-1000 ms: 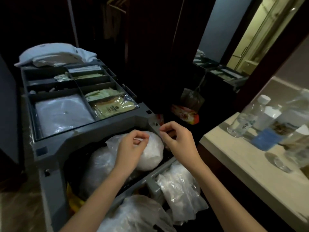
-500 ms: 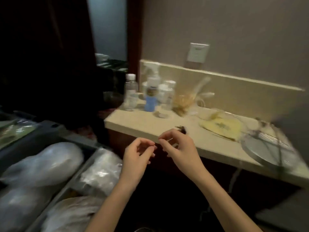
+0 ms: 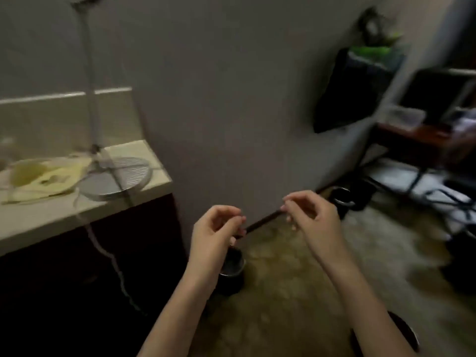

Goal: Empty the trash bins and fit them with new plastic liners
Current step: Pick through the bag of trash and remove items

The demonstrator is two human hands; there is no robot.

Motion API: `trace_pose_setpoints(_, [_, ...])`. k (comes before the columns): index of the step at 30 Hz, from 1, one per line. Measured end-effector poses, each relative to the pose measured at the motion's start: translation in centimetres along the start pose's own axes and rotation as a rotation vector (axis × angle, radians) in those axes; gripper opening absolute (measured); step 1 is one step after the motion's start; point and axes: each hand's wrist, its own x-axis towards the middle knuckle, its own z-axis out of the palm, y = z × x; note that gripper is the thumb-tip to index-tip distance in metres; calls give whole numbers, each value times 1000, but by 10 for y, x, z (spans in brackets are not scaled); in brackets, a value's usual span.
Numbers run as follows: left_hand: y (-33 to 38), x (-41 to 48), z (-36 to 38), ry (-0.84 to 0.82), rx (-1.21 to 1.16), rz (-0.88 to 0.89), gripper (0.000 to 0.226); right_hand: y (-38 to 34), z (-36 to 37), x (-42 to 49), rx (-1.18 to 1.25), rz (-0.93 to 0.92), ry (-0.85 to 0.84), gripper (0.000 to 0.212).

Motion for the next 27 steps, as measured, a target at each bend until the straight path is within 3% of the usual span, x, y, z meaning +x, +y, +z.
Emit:
trace_pose_setpoints(8, [-8,-14,195,-477,-95,-54,9,28,-180,-67,-34,165,482,17])
trace_pose_setpoints(17, [-34,-30,356,-814,-235,-207,6,28,-296,-109,-135,244,940,9])
trace_pose_setpoints(23, [-60,6,448,-914,-315,-281,8,69,-335,-69,-187,298,1079,11])
trace_pose_setpoints(27, [-76,6,515,-1010,-348,-370,23,84,-369,-56,-240,359,1162,11])
